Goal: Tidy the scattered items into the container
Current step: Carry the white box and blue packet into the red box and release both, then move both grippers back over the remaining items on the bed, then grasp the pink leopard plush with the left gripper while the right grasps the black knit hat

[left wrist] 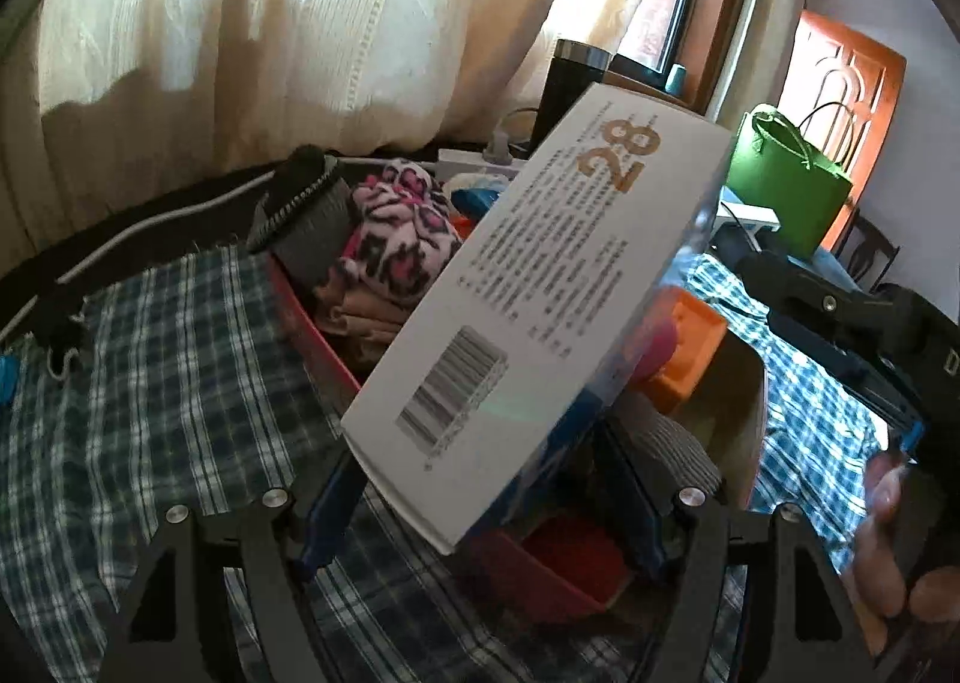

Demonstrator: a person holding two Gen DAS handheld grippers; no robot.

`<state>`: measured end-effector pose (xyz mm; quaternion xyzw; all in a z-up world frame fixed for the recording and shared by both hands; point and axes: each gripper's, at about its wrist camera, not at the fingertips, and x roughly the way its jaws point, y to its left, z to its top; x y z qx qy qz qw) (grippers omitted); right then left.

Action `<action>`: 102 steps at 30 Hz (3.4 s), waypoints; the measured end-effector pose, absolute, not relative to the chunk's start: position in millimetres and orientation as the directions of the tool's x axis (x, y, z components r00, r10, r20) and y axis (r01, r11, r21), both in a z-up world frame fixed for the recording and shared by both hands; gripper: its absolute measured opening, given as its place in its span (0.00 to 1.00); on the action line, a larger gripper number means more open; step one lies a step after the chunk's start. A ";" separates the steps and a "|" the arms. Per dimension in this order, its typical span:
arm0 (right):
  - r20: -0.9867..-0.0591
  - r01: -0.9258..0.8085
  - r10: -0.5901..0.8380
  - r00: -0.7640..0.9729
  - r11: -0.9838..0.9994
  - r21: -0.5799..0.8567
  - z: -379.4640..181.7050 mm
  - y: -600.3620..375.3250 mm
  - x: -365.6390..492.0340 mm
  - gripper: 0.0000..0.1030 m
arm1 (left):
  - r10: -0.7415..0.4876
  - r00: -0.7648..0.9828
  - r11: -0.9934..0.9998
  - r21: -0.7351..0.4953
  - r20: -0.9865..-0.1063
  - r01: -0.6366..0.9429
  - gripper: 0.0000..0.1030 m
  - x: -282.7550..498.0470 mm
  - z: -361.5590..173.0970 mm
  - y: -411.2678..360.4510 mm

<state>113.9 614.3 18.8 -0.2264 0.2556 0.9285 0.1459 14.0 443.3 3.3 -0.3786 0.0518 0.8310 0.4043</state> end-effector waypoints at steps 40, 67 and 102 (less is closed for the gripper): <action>-0.497 -0.183 0.002 -0.868 -0.931 0.316 44.0 494.3 80.9 0.69 | 0.565 -0.536 -0.796 -0.245 -0.627 -0.553 0.75 -21.2 36.4 297.1; -0.641 -0.002 -0.145 -0.754 -0.975 0.222 9.6 356.9 -38.9 0.69 | 0.315 -0.688 -0.938 -0.327 -0.654 -0.118 0.75 -103.1 3.6 25.2; -0.705 0.052 -0.137 -0.696 -0.989 0.141 -12.3 333.0 -100.3 0.69 | 0.217 -0.703 -0.959 -0.280 -0.677 -0.027 0.41 -166.2 -18.3 -5.8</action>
